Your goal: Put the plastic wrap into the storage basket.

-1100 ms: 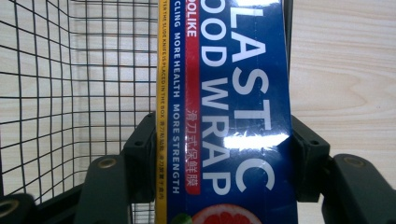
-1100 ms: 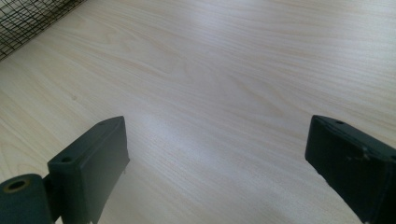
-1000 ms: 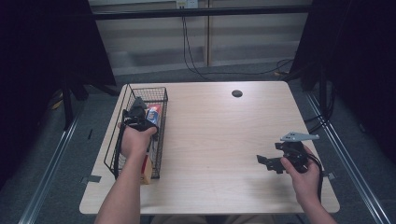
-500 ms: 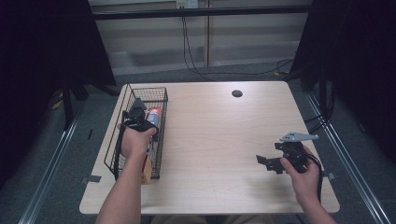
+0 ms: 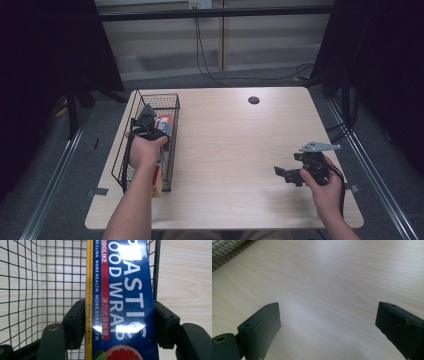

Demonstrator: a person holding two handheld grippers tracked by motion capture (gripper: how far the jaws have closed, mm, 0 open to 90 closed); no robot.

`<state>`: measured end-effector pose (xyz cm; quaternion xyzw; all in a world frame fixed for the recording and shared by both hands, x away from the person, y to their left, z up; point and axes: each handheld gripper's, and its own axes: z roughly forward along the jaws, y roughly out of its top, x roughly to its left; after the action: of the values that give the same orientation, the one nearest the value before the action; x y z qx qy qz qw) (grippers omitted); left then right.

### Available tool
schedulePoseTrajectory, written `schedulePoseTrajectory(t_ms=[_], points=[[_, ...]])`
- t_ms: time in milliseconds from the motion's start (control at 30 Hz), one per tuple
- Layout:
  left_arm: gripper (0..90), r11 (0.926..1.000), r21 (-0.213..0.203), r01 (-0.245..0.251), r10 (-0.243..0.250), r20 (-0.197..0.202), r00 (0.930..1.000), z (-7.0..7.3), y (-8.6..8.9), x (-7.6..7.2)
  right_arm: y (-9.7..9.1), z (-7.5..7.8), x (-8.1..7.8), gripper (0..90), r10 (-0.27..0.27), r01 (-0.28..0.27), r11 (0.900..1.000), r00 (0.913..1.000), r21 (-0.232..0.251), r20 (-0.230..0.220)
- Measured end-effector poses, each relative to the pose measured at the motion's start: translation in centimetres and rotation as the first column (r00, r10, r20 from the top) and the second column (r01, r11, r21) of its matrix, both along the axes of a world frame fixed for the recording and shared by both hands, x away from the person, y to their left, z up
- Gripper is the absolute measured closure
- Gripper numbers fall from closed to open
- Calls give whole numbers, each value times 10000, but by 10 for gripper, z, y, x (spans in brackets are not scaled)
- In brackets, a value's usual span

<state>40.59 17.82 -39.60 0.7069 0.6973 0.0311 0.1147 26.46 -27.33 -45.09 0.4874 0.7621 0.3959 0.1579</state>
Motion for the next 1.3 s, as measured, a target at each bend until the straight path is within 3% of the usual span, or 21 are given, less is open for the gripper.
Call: schedulePoseTrajectory(t_ms=[367,667,833,1300], points=[[303,9999,-77,-141,143,320,9994,15,1,1,1,0,0,56,-16,16,10000,10000,-4,-21],[185,9996,-113,241,-236,385,9990,17,3,1,2,0,0,56,4,-4,10000,10000,-36,-10],[135,9988,-387,306,-283,591,9978,20,1,-1,2,0,0,56,-14,14,10000,10000,-34,2],[93,9927,-776,923,-822,1246,9888,29,7,-9,7,0,3,56,108,-109,9999,9999,-85,-10]])
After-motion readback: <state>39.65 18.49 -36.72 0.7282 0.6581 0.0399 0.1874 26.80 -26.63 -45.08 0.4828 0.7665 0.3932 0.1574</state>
